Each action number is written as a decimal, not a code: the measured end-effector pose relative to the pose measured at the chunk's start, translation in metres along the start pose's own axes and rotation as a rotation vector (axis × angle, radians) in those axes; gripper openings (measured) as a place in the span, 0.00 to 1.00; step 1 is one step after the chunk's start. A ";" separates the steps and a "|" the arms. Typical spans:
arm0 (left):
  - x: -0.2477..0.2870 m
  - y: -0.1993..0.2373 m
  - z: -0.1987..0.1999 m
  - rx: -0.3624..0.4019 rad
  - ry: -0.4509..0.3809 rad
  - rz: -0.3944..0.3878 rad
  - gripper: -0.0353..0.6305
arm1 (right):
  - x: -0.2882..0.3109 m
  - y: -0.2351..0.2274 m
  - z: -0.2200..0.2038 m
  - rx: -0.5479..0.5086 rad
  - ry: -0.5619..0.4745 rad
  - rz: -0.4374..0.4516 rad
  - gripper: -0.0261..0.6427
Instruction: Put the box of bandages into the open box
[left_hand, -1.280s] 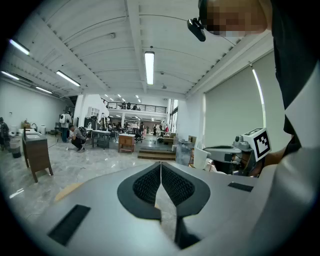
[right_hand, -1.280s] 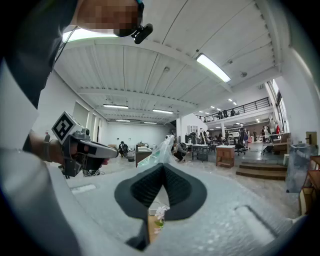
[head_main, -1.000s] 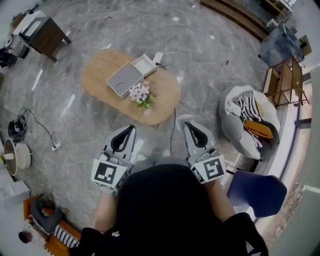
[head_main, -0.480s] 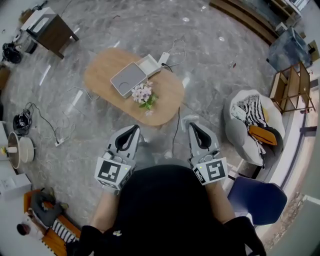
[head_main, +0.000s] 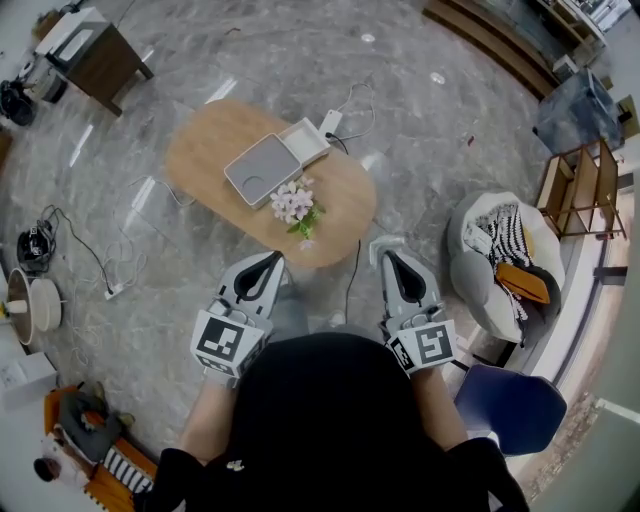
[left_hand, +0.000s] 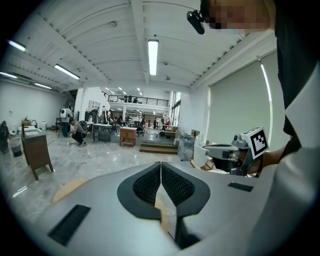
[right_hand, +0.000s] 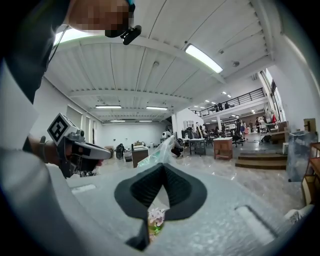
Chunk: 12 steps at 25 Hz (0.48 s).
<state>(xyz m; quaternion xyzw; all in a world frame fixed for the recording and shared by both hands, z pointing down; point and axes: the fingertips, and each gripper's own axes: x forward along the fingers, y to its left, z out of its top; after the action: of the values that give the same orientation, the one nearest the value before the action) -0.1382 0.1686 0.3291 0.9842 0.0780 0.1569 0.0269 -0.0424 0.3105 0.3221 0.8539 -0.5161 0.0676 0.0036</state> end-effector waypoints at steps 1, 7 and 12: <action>0.003 0.011 0.001 0.000 -0.002 -0.005 0.07 | 0.011 0.001 0.002 -0.005 0.002 -0.004 0.04; 0.014 0.077 0.007 -0.025 -0.013 -0.041 0.07 | 0.072 0.011 0.011 -0.015 0.023 -0.042 0.04; 0.020 0.126 0.007 -0.051 -0.014 -0.070 0.07 | 0.116 0.023 0.012 -0.015 0.042 -0.079 0.04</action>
<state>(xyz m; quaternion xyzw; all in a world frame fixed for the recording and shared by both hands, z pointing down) -0.0990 0.0478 0.3380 0.9810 0.1079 0.1507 0.0580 -0.0087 0.1966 0.3220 0.8718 -0.4824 0.0813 0.0236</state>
